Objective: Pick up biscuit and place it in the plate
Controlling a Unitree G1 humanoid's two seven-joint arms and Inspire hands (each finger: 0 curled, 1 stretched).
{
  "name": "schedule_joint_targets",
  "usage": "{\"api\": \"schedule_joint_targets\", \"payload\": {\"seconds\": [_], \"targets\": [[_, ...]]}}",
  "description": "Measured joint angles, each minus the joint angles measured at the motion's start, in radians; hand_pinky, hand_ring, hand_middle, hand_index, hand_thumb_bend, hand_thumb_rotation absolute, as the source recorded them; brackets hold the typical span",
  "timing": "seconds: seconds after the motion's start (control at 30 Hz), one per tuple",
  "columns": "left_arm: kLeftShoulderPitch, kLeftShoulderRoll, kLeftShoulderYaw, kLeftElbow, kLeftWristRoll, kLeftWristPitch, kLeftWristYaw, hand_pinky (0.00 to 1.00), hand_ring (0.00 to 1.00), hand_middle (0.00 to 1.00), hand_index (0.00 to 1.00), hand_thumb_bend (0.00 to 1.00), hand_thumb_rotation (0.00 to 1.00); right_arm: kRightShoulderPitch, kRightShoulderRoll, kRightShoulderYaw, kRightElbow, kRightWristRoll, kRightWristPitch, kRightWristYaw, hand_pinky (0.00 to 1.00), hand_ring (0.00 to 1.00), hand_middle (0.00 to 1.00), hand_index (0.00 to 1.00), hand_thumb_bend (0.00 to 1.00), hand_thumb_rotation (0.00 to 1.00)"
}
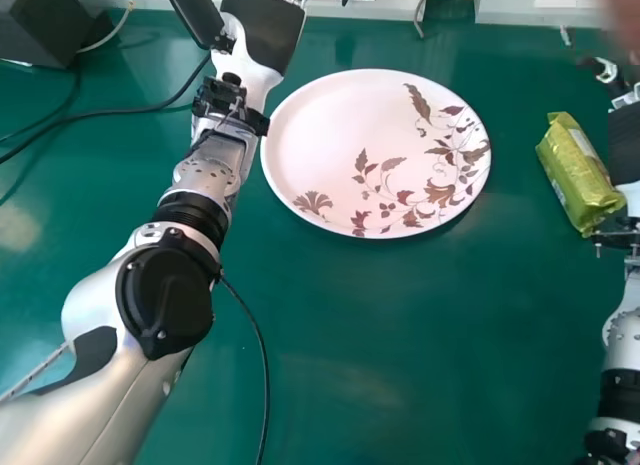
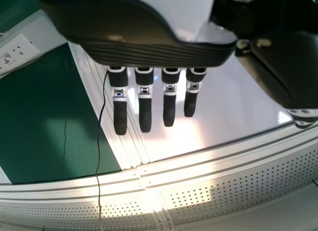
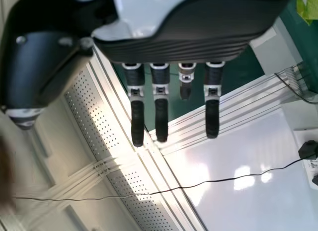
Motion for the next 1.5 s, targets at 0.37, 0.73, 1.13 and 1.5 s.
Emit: {"api": "schedule_joint_targets", "payload": {"seconds": [0.37, 0.73, 1.13, 1.5], "targets": [[0.000, 0.000, 0.000, 0.000, 0.000, 0.002, 0.000, 0.66, 0.80, 0.87, 0.91, 1.00, 0.79, 0.000, 0.000, 0.001, -0.005, -0.007, 0.001, -0.011, 0.51, 0.65, 0.65, 0.59, 1.00, 0.64], [-0.004, 0.000, 0.000, 0.000, 0.000, 0.001, 0.000, 0.66, 0.80, 0.88, 0.91, 1.00, 0.79, 0.000, 0.000, 0.001, -0.006, -0.009, 0.001, -0.013, 0.52, 0.65, 0.65, 0.59, 1.00, 0.62], [-0.004, -0.002, 0.000, 0.000, 0.000, 0.001, 0.001, 0.65, 0.79, 0.86, 0.90, 1.00, 0.78, 0.000, 0.000, 0.001, -0.008, -0.018, 0.001, -0.021, 0.51, 0.65, 0.65, 0.59, 1.00, 0.65], [-0.004, -0.003, -0.001, 0.000, 0.000, 0.000, 0.001, 0.65, 0.80, 0.87, 0.91, 1.00, 0.78, 0.001, 0.000, 0.001, -0.011, -0.017, 0.001, -0.021, 0.50, 0.63, 0.64, 0.59, 1.00, 0.64]]}}
